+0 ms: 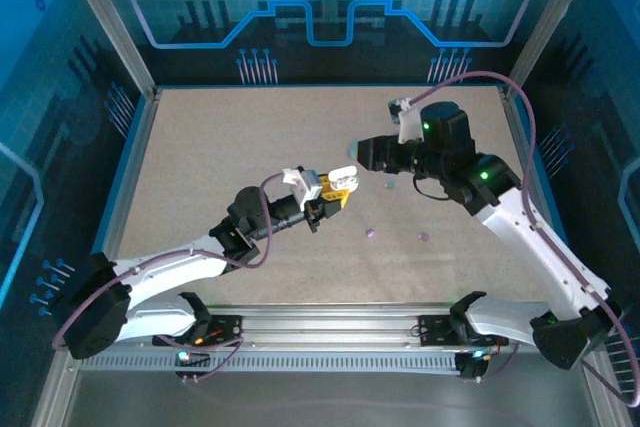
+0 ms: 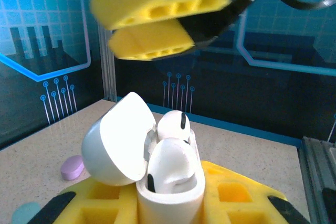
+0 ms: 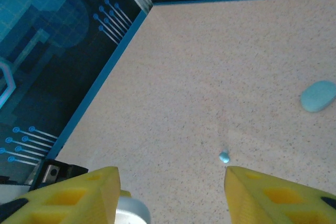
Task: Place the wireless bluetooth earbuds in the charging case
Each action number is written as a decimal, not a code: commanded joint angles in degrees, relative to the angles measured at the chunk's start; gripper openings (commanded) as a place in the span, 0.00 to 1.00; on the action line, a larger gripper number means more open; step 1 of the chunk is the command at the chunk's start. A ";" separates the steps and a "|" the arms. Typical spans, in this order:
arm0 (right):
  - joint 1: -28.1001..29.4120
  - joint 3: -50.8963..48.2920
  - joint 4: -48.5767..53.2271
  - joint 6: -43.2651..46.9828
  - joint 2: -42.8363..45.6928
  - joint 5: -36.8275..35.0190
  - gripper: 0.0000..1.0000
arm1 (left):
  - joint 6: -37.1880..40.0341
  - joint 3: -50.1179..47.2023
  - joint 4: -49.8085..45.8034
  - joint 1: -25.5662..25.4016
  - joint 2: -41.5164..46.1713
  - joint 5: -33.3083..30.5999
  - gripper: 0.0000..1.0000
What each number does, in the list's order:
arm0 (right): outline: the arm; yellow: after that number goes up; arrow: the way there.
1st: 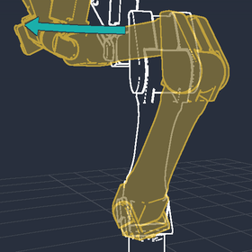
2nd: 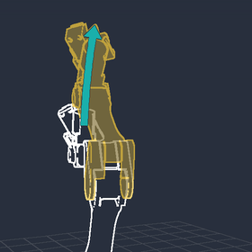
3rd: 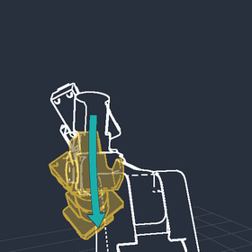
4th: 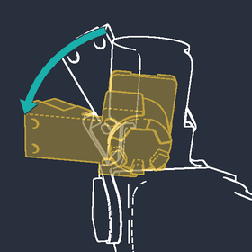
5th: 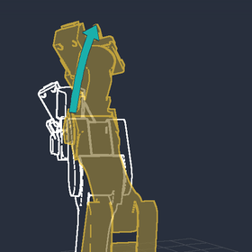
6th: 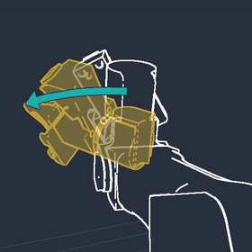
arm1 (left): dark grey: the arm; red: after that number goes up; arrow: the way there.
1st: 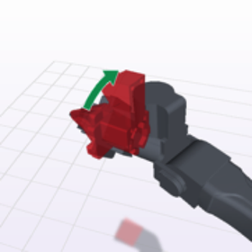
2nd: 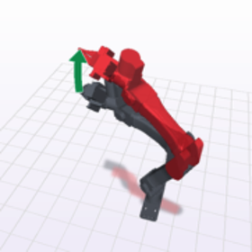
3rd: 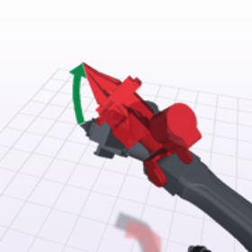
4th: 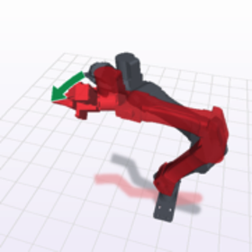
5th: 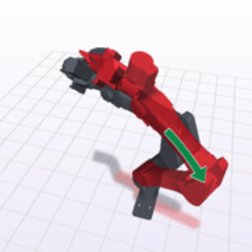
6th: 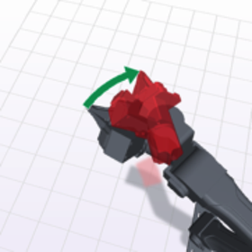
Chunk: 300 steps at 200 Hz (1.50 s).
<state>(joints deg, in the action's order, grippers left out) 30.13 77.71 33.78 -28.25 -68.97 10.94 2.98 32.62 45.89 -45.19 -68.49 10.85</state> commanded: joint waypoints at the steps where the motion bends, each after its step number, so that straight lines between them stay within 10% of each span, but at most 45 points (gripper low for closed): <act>1: -0.65 5.04 7.70 1.66 -4.74 6.08 0.57 | 4.01 0.55 -0.82 -0.29 1.99 3.27 0.23; 222: -1.12 6.42 17.49 7.78 -9.45 15.96 0.54 | 2.71 0.56 -3.36 -0.26 3.87 -0.57 0.23; 300: -2.70 0.43 10.98 4.16 -1.26 -2.46 0.61 | -2.85 1.04 -9.49 0.26 3.45 -7.49 0.23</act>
<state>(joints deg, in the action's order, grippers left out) 28.91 81.62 48.14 -22.31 -75.50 19.62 4.36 32.64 39.59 -45.43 -65.93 8.73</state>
